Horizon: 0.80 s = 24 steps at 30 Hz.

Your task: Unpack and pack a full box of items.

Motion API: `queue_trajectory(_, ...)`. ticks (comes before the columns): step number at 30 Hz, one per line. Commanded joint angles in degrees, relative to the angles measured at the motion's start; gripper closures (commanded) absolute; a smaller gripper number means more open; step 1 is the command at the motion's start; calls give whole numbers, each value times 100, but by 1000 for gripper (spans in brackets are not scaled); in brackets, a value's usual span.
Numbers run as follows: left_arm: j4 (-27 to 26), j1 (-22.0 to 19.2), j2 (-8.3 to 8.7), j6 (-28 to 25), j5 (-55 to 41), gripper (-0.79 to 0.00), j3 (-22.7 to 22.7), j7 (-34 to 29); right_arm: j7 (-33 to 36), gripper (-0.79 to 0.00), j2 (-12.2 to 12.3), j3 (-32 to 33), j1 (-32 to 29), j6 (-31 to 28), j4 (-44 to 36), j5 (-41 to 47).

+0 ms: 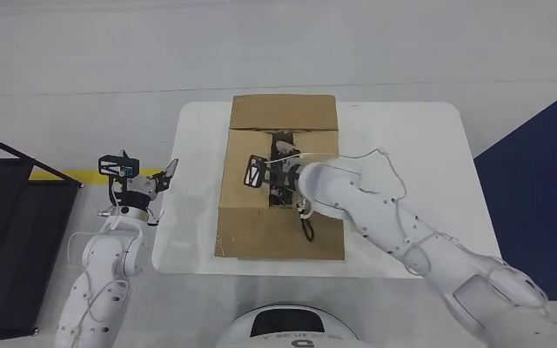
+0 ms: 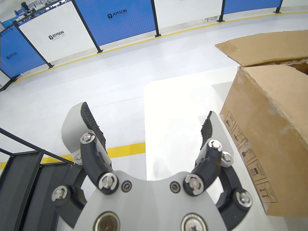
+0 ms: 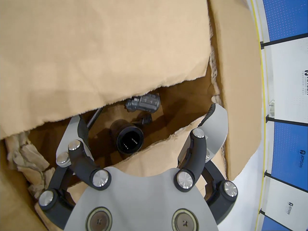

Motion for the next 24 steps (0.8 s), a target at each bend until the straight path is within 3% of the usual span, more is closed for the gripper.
queue_trajectory(1, 0, 0, 0, 0, 0, -785, 0, 0, -424, -785, -31, 118, -21, 216, 6, 141)
queue_trajectory(5, 0, 0, 0, 0, 0, -785, 0, 0, -1162, -785, -47, 405, -152, 455, -18, 394)
queue_trajectory(9, 0, 0, 0, 0, 0, -785, 0, 0, -1304, -785, -105, 434, -156, 505, -76, 475)
queue_trajectory(13, -52, 69, -23, 317, -706, -785, -504, 176, -1307, -785, -289, 141, 67, 602, -88, 480)
queue_trajectory(19, -164, 199, 6, 215, -1567, -785, -1536, -123, -1007, -785, -839, -781, 667, 697, 591, 565)
queue_trajectory(24, -288, 299, 2, 231, -1557, -785, -1805, -191, -676, -785, -1377, -1419, 1093, 693, 1350, 591)
